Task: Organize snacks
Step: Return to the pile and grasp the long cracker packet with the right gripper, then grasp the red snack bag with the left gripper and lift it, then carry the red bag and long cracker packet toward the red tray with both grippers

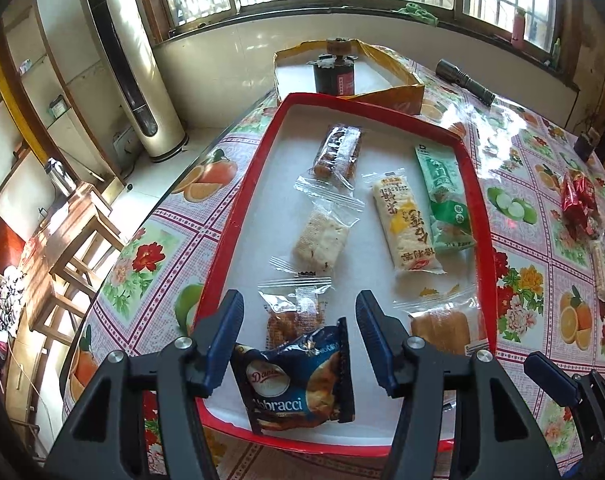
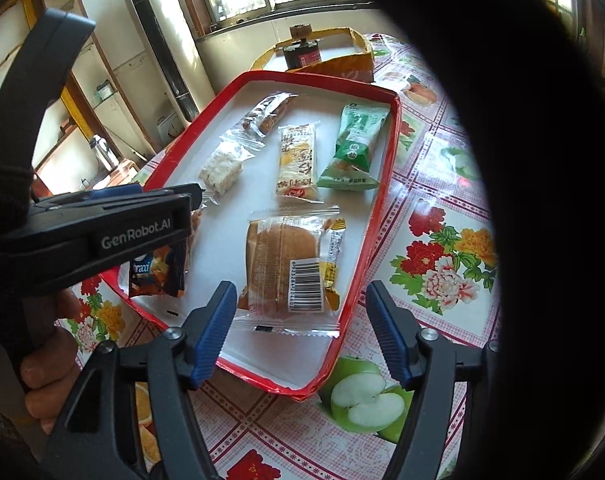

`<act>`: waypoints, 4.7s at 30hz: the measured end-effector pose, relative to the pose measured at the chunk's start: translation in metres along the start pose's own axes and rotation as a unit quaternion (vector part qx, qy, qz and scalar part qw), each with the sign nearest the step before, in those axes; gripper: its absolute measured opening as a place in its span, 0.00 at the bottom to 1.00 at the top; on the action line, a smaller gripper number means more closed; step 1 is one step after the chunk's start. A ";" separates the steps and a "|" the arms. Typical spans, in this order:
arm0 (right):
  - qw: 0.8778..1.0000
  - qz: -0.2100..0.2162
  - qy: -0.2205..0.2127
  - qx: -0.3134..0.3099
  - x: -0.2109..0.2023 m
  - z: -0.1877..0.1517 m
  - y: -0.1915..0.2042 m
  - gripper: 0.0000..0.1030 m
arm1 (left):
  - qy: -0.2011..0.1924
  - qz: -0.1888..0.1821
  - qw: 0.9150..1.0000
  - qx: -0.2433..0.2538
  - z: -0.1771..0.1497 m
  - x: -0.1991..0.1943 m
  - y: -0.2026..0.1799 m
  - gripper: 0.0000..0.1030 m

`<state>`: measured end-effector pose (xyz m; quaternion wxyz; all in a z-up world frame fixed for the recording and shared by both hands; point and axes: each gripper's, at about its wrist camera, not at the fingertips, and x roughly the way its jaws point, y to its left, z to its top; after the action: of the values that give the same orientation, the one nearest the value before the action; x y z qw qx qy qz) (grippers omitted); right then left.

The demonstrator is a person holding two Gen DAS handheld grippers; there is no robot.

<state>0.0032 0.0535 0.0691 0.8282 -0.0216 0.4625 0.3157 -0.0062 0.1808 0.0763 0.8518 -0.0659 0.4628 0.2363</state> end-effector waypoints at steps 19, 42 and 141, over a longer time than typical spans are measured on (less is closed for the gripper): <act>0.970 -0.154 -0.032 0.187 -0.074 -0.044 -0.199 0.67 | 0.024 -0.102 0.982 0.159 -0.029 -0.012 -0.178 0.57; 0.963 -0.230 0.004 0.140 -0.021 0.020 -0.278 0.34 | 0.023 -0.090 0.984 0.154 0.064 0.018 -0.248 0.57; 0.971 -0.142 -0.074 0.175 -0.059 -0.034 -0.279 0.34 | -0.013 -0.008 0.981 0.194 -0.016 0.033 -0.305 0.11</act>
<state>0.1070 -0.2101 0.0246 0.8874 0.0812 0.4403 0.1096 0.1381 -0.0813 0.0075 0.8564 0.1000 0.4878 0.1363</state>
